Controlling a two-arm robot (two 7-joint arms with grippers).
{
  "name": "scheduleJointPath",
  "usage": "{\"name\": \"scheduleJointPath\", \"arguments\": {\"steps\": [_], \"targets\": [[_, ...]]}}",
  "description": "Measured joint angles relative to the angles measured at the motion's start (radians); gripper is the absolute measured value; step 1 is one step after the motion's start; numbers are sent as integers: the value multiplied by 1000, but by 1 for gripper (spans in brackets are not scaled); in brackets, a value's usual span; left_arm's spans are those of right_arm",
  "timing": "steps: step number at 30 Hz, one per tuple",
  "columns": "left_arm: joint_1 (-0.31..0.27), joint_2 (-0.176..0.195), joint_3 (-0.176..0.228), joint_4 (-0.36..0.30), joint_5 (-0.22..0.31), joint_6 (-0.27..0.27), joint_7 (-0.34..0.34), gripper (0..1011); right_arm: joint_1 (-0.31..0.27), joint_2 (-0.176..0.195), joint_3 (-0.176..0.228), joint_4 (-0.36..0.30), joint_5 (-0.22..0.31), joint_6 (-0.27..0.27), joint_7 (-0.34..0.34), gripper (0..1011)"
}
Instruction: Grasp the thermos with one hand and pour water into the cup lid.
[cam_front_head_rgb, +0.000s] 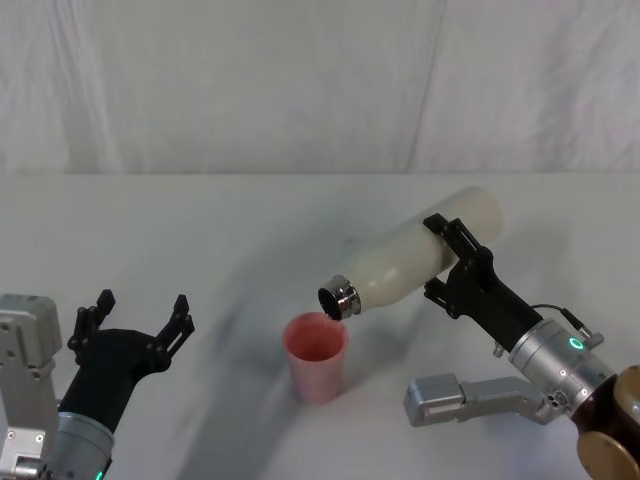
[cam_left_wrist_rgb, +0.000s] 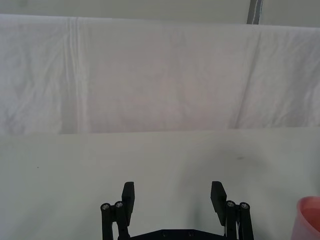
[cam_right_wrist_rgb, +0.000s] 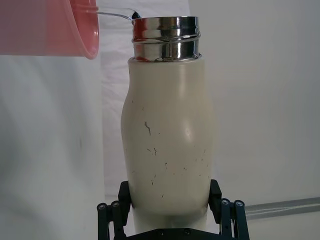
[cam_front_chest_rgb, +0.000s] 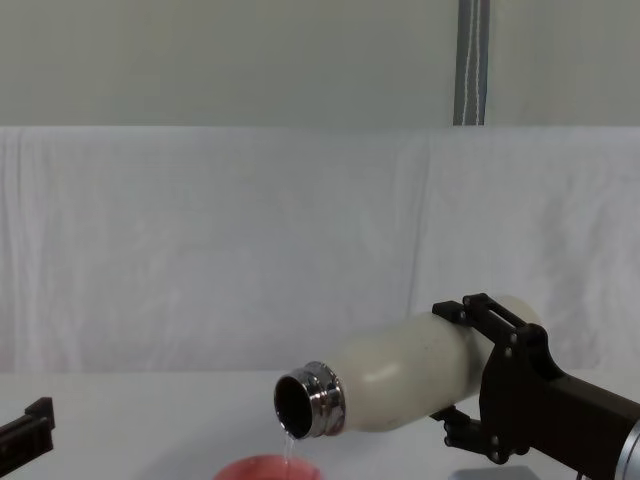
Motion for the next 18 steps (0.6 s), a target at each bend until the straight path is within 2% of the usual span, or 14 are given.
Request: {"name": "scheduleJointPath", "arguments": {"steps": [18], "targets": [[0, 0, 0, 0, 0, 0, 0, 1001, 1, 2, 0, -1, -1, 1, 1, 953]]}}
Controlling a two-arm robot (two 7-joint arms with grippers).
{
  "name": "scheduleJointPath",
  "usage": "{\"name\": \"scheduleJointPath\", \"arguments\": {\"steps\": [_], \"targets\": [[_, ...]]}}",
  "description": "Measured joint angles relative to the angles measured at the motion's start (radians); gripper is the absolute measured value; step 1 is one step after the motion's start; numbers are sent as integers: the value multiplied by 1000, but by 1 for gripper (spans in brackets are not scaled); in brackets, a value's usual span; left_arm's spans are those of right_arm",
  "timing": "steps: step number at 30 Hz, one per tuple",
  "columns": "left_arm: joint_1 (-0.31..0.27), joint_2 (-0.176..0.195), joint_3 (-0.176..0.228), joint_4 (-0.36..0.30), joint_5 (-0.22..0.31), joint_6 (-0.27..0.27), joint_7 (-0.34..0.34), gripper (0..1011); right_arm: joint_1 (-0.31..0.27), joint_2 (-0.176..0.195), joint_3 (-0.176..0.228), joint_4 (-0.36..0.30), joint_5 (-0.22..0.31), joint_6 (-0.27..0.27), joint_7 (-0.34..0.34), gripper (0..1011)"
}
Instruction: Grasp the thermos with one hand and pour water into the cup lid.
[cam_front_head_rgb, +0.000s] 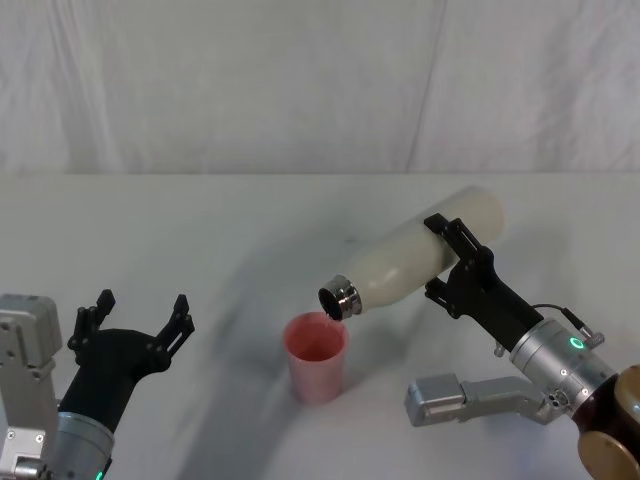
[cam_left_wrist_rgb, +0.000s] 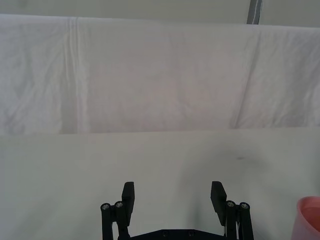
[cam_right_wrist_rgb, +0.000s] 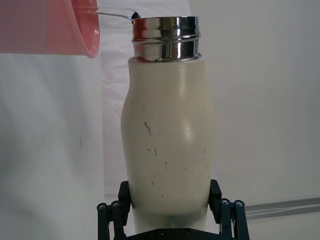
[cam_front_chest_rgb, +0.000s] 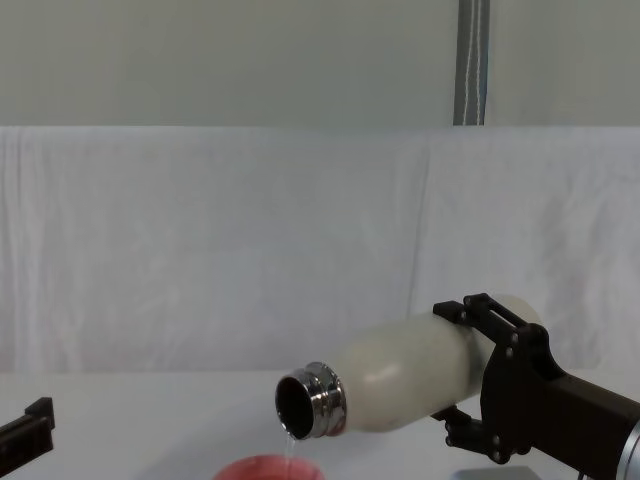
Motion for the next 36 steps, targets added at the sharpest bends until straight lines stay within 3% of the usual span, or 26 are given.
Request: {"name": "scheduleJointPath", "arguments": {"steps": [21, 32, 36], "targets": [[0, 0, 0, 0, 0, 0, 0, 1001, -21, -15, 29, -11, 59, 0, 38, 953], [0, 0, 0, 0, 0, 0, 0, 1001, -54, -31, 76, -21, 141, -10, 81, 953], [0, 0, 0, 0, 0, 0, 0, 1001, -73, -44, 107, -33, 207, -25, 114, 953]]}}
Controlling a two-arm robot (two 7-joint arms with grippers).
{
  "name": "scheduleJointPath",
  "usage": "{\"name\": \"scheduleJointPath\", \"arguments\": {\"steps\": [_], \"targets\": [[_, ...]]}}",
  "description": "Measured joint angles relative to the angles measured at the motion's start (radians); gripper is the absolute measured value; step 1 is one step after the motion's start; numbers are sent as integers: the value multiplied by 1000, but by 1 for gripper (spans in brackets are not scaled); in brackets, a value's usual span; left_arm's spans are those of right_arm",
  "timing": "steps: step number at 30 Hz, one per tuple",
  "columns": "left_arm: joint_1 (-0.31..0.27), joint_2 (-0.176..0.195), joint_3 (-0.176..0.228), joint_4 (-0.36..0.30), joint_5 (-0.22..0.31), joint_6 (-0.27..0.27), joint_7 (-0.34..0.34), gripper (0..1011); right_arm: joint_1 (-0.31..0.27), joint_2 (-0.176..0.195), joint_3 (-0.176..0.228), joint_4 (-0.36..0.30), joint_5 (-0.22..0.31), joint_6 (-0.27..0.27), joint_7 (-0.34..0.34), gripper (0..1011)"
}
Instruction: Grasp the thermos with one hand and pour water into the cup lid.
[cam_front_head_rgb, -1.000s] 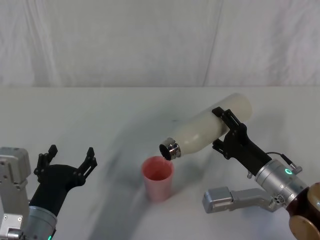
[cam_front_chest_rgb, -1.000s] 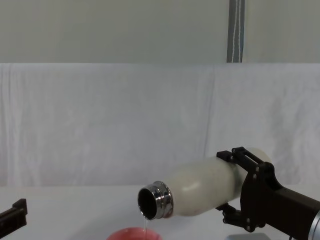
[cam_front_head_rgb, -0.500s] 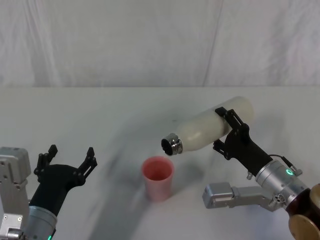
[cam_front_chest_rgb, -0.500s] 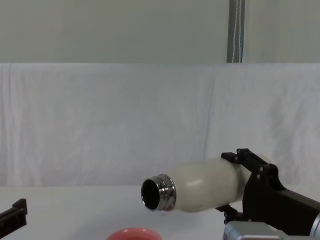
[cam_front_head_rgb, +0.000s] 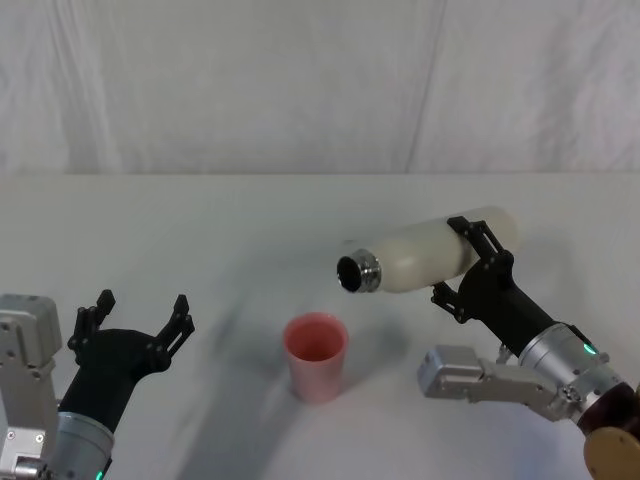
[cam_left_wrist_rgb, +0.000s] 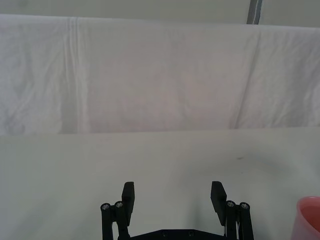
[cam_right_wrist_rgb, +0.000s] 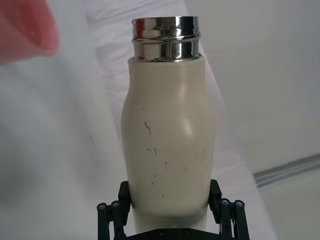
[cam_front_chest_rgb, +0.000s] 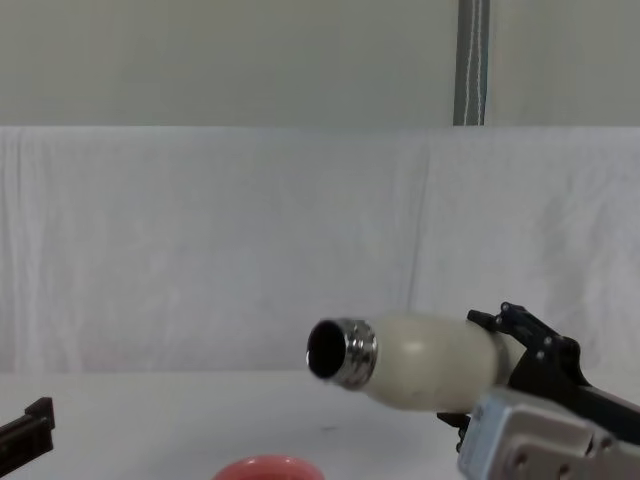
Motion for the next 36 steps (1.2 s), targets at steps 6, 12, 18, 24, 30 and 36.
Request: {"name": "scheduleJointPath", "arguments": {"steps": [6, 12, 18, 24, 30, 36], "targets": [[0, 0, 0, 0, 0, 0, 0, 1001, -23, -17, 37, -17, 75, -14, 44, 953], [0, 0, 0, 0, 0, 0, 0, 1001, -42, -32, 73, -30, 125, -19, 80, 953], [0, 0, 0, 0, 0, 0, 0, 1001, -71, -51, 121, -63, 217, -11, 147, 953], [0, 0, 0, 0, 0, 0, 0, 1001, -107, -75, 179, -115, 341, 29, 232, 953], [0, 0, 0, 0, 0, 0, 0, 1001, -141, -93, 223, -170, 438, 69, 296, 953], [0, 0, 0, 0, 0, 0, 0, 1001, -177, -108, 263, -225, 540, 110, 357, 953]]}}
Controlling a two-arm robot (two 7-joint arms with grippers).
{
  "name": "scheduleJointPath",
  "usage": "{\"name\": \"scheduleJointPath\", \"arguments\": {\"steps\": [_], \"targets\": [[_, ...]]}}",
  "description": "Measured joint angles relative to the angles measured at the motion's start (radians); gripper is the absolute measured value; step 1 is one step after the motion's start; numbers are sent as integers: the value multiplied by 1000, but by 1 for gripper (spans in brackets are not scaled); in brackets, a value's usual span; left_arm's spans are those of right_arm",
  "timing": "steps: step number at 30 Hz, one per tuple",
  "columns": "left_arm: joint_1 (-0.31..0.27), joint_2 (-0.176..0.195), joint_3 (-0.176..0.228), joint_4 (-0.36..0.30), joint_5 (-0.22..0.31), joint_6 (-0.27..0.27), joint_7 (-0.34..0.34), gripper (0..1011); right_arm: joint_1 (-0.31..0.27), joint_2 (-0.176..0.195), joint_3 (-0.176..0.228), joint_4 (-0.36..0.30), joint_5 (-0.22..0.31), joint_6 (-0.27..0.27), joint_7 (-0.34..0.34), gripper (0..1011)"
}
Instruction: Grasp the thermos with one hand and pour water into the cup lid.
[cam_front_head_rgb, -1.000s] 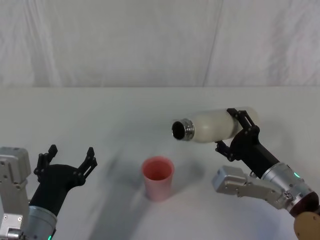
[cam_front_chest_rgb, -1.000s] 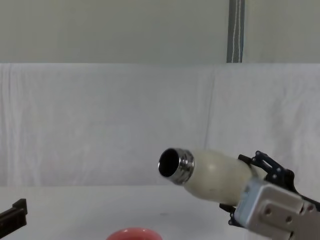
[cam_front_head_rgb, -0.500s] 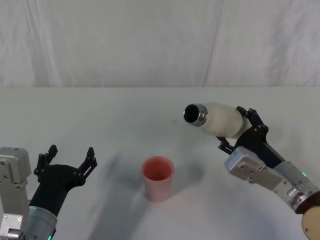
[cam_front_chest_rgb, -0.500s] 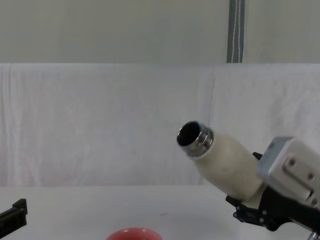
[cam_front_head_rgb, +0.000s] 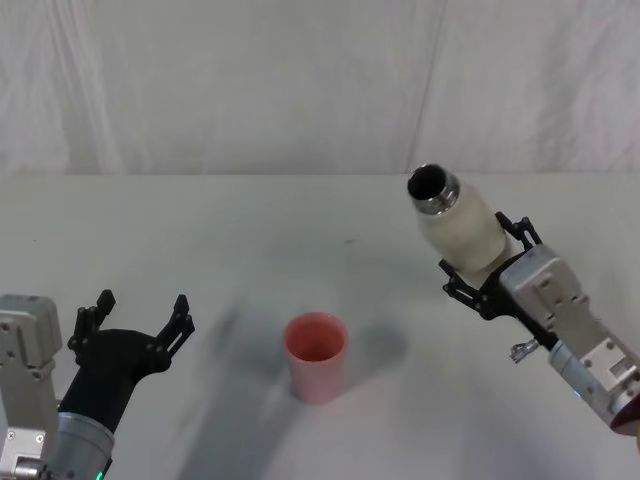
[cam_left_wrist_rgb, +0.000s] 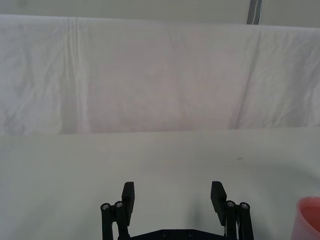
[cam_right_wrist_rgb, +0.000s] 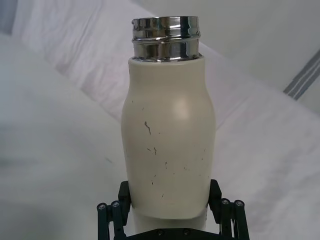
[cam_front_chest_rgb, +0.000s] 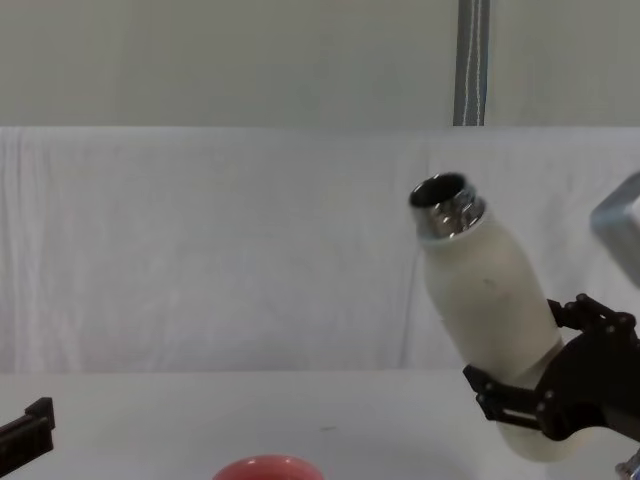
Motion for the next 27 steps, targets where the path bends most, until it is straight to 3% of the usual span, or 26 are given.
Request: {"name": "scheduleJointPath", "arguments": {"steps": [1, 2, 8, 9, 10, 11, 17, 27], "targets": [[0, 0, 0, 0, 0, 0, 0, 1001, -9, -4, 12, -13, 33, 10, 17, 953], [0, 0, 0, 0, 0, 0, 0, 1001, -9, -4, 12, -13, 33, 10, 17, 953], [0, 0, 0, 0, 0, 0, 0, 1001, -49, -28, 67, -59, 205, 68, 87, 953], [0, 0, 0, 0, 0, 0, 0, 1001, -49, -28, 67, -59, 205, 68, 87, 953], [0, 0, 0, 0, 0, 0, 0, 1001, -61, -35, 82, -73, 256, 92, 104, 953], [0, 0, 0, 0, 0, 0, 0, 1001, -61, -35, 82, -73, 256, 92, 104, 953], [0, 0, 0, 0, 0, 0, 0, 1001, -88, -54, 115, -106, 379, 163, 120, 953], [0, 0, 0, 0, 0, 0, 0, 1001, -107, -54, 128, -129, 473, 212, 110, 953]]}}
